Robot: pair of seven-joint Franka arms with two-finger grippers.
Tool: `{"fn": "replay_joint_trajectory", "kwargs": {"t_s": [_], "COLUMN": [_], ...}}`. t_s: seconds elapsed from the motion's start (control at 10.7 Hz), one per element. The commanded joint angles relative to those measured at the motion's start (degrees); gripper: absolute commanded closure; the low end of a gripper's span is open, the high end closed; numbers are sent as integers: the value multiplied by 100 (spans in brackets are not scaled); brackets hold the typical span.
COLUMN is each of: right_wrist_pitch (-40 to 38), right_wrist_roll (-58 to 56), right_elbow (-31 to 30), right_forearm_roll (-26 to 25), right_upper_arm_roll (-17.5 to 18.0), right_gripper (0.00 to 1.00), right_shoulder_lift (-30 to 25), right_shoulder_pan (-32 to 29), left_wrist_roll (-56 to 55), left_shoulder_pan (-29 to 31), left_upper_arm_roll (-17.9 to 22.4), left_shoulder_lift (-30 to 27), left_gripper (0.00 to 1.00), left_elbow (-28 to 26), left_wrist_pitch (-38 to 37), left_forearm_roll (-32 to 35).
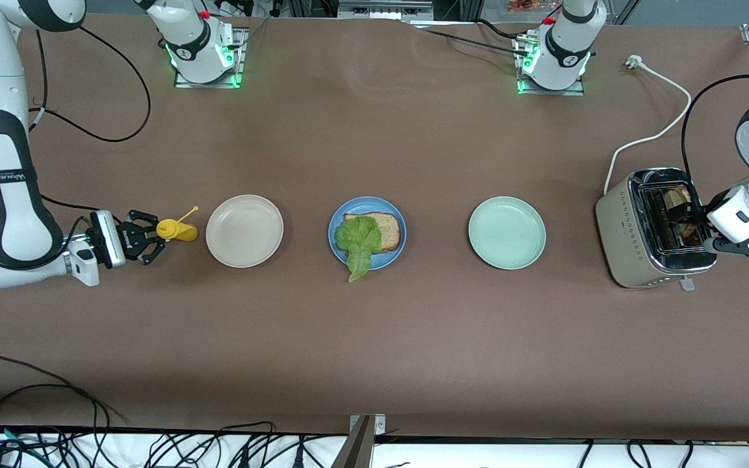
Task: Make sandwich in blue plate with both arms
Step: 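Set the mustard bottle down while the left gripper grasps the toaster bread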
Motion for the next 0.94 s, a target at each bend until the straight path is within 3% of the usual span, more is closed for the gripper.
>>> {"fn": "replay_joint_trajectory", "kwargs": {"t_s": [0.0, 0.09, 0.19, 0.28, 0.47, 0.84], "right_wrist_pitch": [53, 53, 45, 18, -34, -219], "right_wrist_roll": [-113, -113, -96, -95, -95, 1], "right_elbow": [-153, -153, -153, -162, -153, -109], "right_forearm_roll": [20, 29, 37, 46, 46, -50], "right_upper_arm_roll": [66, 66, 66, 66, 57, -136], "right_gripper": [84, 67, 22, 0, 0, 0], "right_shoulder_lift": [-91, -91, -91, -91, -100, -144], "right_shoulder_pan": [-56, -56, -56, -73, -99, -214], "left_wrist_roll": [52, 43, 43, 17, 26, 35], "left_shoulder_pan": [15, 6, 6, 6, 6, -73], "left_upper_arm_roll": [-7, 1, 1, 1, 1, 1], "left_shoulder_lift": [-224, -224, -224, -224, -232, -232], "left_gripper": [33, 48, 63, 78, 100, 100], "left_elbow": [-136, -101, -101, -83, -65, 179], "left_wrist_pitch": [-365, -497, -620, -700, -727, -727], "left_forearm_roll": [58, 58, 58, 58, 58, 67]}}
